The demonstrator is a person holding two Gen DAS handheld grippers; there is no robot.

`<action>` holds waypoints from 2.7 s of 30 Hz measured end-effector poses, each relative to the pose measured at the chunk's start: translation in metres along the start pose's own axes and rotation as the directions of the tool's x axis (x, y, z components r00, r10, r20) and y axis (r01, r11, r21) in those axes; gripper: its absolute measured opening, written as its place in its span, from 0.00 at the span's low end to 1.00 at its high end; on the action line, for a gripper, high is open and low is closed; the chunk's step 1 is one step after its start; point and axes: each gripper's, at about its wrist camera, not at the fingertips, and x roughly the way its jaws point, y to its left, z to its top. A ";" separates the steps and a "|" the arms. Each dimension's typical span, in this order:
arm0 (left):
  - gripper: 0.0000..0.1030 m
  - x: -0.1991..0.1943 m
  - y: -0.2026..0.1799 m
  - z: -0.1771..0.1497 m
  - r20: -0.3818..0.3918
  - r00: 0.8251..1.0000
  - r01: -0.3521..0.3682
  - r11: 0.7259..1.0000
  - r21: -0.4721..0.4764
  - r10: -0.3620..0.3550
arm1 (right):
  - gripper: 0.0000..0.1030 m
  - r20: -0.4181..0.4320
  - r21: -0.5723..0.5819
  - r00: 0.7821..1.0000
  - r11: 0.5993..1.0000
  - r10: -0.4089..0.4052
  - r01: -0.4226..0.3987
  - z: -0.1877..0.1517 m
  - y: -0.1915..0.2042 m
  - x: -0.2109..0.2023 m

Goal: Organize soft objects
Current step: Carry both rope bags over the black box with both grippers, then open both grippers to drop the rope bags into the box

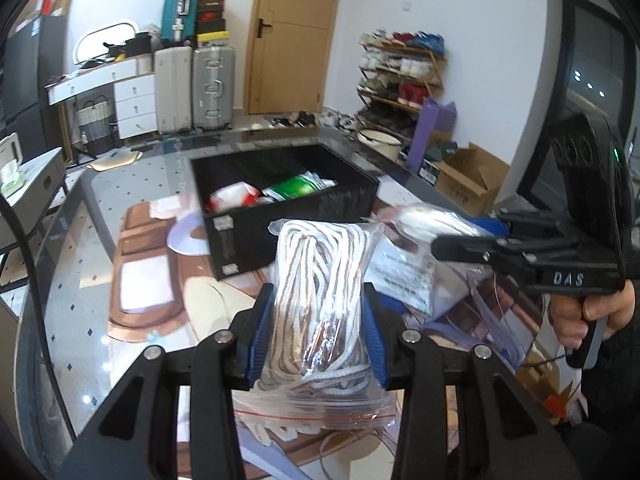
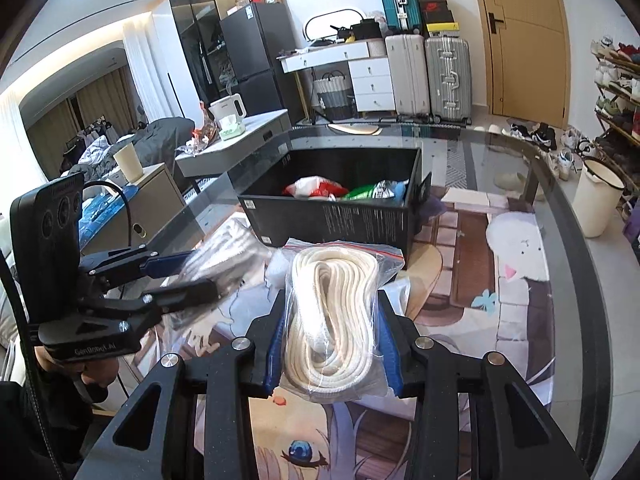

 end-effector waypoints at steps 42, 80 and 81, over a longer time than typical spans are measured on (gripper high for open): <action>0.40 0.063 0.025 0.078 0.011 0.982 -0.188 0.981 -0.036 0.189 | 0.39 -0.002 -0.094 0.992 0.987 -0.130 0.129 0.087 0.008 0.055; 0.57 0.092 0.044 0.085 -0.025 0.984 -0.177 0.981 -0.073 0.176 | 0.81 0.039 -0.142 0.988 0.978 -0.150 0.154 0.096 -0.016 0.109; 0.63 0.089 0.044 0.084 -0.021 0.985 -0.171 0.982 -0.075 0.170 | 0.88 0.059 -0.134 0.985 0.977 -0.161 0.168 0.094 -0.018 0.102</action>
